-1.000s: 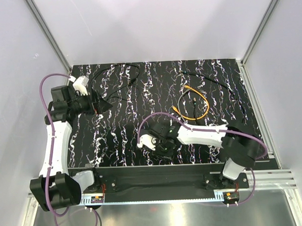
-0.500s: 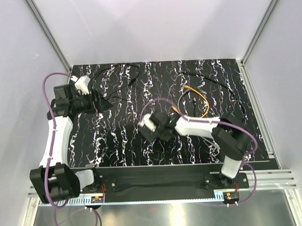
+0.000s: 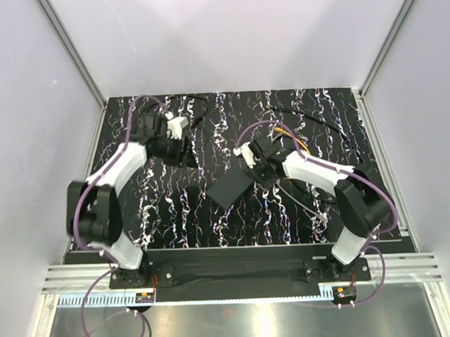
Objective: Insert the plug into the switch port
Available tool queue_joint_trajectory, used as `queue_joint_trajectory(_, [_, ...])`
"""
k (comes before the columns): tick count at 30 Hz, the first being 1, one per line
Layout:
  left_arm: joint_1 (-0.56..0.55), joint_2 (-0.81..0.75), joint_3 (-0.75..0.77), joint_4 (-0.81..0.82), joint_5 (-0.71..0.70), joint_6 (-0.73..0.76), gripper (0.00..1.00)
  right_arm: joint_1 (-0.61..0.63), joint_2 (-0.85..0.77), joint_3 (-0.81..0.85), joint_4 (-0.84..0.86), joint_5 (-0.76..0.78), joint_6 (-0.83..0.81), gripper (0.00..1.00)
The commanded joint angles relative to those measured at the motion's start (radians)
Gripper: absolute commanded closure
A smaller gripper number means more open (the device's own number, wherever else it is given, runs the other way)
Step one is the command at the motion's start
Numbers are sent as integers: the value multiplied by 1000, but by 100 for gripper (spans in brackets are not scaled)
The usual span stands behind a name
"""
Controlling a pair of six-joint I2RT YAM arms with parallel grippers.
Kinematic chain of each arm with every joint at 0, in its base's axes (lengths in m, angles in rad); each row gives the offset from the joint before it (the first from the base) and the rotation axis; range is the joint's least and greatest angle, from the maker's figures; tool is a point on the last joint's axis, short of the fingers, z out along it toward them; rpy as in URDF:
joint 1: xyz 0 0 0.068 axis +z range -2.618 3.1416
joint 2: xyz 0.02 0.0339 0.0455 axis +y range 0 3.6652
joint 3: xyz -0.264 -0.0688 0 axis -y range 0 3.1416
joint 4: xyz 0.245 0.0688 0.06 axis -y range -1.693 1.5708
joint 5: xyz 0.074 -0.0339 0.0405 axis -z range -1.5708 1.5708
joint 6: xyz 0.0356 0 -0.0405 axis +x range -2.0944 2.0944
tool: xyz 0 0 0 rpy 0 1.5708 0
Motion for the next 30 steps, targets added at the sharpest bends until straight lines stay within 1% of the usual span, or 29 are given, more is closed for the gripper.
queue_joint_trajectory(1, [-26,149,158,-42,-53,46,42,-84,39,77,-101,-151,127,55])
queue_joint_trajectory(2, [-27,169,161,-38,-27,40,43,-92,65,102,-107,-215,139,55])
queue_joint_trajectory(3, [-32,183,137,-24,13,37,44,-97,79,111,-109,-233,155,55])
queue_joint_trajectory(5, [-42,186,104,29,46,35,45,-108,116,139,-118,-292,185,55])
queue_joint_trajectory(9, [-98,225,55,56,89,20,49,-124,185,177,-141,-345,230,57])
queue_joint_trajectory(11, [-124,246,24,80,95,15,50,-129,220,192,-152,-333,229,58])
queue_joint_trajectory(12, [-151,252,12,94,98,-18,51,-131,231,194,-150,-328,224,57])
queue_joint_trajectory(14, [-183,284,-8,111,109,-38,54,-134,253,196,-135,-319,222,58])
queue_joint_trajectory(15, [-212,295,-9,112,131,-46,55,-134,260,199,-129,-313,224,58])
queue_joint_trajectory(18, [-249,317,-26,152,185,-83,56,-135,293,229,-113,-286,221,58])
queue_joint_trajectory(22, [-286,279,-66,219,254,-117,56,-138,319,268,-99,-256,204,58])
queue_joint_trajectory(24, [-309,240,-85,255,256,-135,56,-140,334,300,-104,-240,198,58])
queue_joint_trajectory(26, [-309,214,-101,296,282,-167,55,-141,339,321,-118,-239,189,57])
queue_joint_trajectory(28, [-317,190,-115,298,287,-178,55,-141,340,331,-115,-239,173,57])
queue_joint_trajectory(30, [-326,180,-124,299,294,-183,53,-141,349,346,-127,-243,166,56])
